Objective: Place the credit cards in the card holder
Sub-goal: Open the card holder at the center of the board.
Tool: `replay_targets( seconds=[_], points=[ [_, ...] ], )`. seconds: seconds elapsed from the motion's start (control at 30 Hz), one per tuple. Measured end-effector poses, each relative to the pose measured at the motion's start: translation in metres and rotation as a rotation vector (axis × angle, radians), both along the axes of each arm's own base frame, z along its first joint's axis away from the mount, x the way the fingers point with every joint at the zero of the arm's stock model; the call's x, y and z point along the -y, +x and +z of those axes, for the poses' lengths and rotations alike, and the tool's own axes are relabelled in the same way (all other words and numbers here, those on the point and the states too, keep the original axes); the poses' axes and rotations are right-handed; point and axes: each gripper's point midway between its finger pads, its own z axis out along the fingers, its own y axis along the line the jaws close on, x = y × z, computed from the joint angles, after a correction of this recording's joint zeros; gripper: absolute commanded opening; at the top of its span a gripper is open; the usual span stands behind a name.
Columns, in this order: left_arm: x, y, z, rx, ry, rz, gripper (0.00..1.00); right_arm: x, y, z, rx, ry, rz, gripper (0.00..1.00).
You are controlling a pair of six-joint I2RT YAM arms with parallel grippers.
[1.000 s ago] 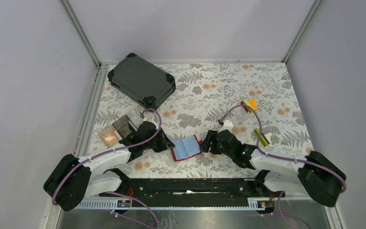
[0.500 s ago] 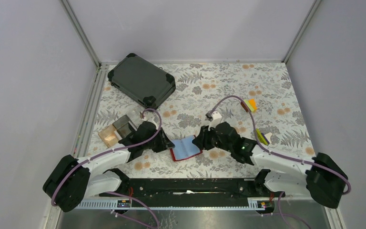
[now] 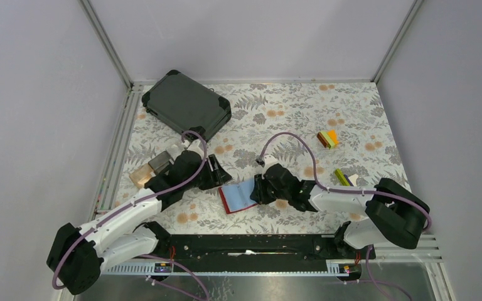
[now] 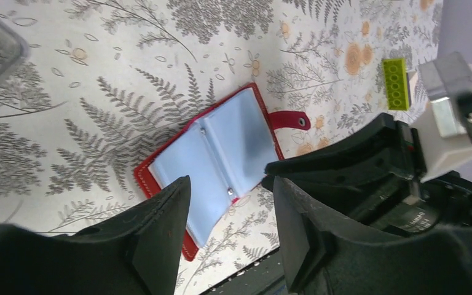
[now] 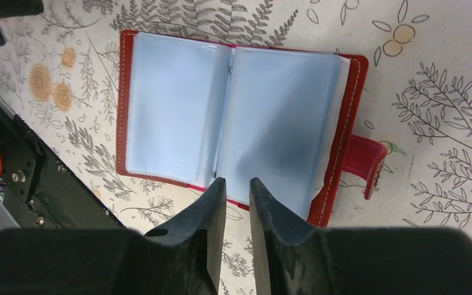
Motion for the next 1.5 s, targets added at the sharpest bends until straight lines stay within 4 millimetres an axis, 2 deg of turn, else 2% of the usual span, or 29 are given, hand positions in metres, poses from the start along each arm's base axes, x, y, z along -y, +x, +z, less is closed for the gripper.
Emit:
replay_targets(
  seconds=[0.2, 0.33, 0.47, 0.53, 0.77, 0.87, 0.9, 0.97, 1.03, 1.17, 1.27, 1.37, 1.5],
  points=[
    [0.028, -0.003, -0.004, -0.027, -0.06, -0.047, 0.51, 0.002, -0.001, -0.013, -0.032, -0.027, -0.02, 0.25],
    [0.045, -0.01, -0.03, -0.088, -0.075, -0.072, 0.49, 0.005, 0.002, -0.016, -0.038, -0.036, -0.056, 0.25],
    [0.046, -0.023, -0.064, -0.182, -0.038, -0.069, 0.48, 0.006, 0.005, -0.016, -0.039, -0.036, -0.082, 0.25],
    [0.044, -0.03, -0.074, -0.211, -0.017, -0.067, 0.47, 0.006, 0.006, -0.016, -0.04, -0.035, -0.091, 0.25],
    [0.043, -0.035, -0.083, -0.24, -0.007, -0.045, 0.48, 0.01, 0.007, -0.018, -0.041, -0.048, -0.116, 0.26],
    [0.043, -0.035, -0.082, -0.238, -0.007, -0.041, 0.53, 0.011, 0.007, -0.019, -0.042, -0.053, -0.12, 0.35],
    [0.043, -0.035, -0.08, -0.237, -0.003, -0.04, 0.55, 0.011, 0.007, -0.019, -0.042, -0.053, -0.12, 0.39],
    [0.04, -0.033, -0.075, -0.226, 0.017, -0.035, 0.71, 0.012, 0.007, -0.019, -0.042, -0.056, -0.117, 0.48],
    [0.038, -0.029, -0.065, -0.2, 0.036, -0.03, 0.79, 0.013, 0.006, -0.014, -0.033, -0.052, -0.112, 0.57],
    [0.037, -0.011, -0.021, -0.104, 0.032, -0.021, 0.92, 0.012, 0.011, 0.014, 0.029, -0.019, -0.099, 0.71],
    [0.027, 0.009, 0.011, -0.039, 0.02, 0.011, 0.98, 0.005, 0.022, 0.042, 0.097, 0.005, -0.092, 0.78],
    [-0.005, 0.033, 0.035, 0.012, 0.048, 0.085, 0.99, -0.004, 0.036, 0.069, 0.168, 0.016, -0.083, 0.84],
    [-0.066, 0.055, 0.054, 0.039, 0.148, 0.194, 0.99, -0.025, 0.056, 0.095, 0.24, 0.009, -0.049, 0.9]
  ],
)
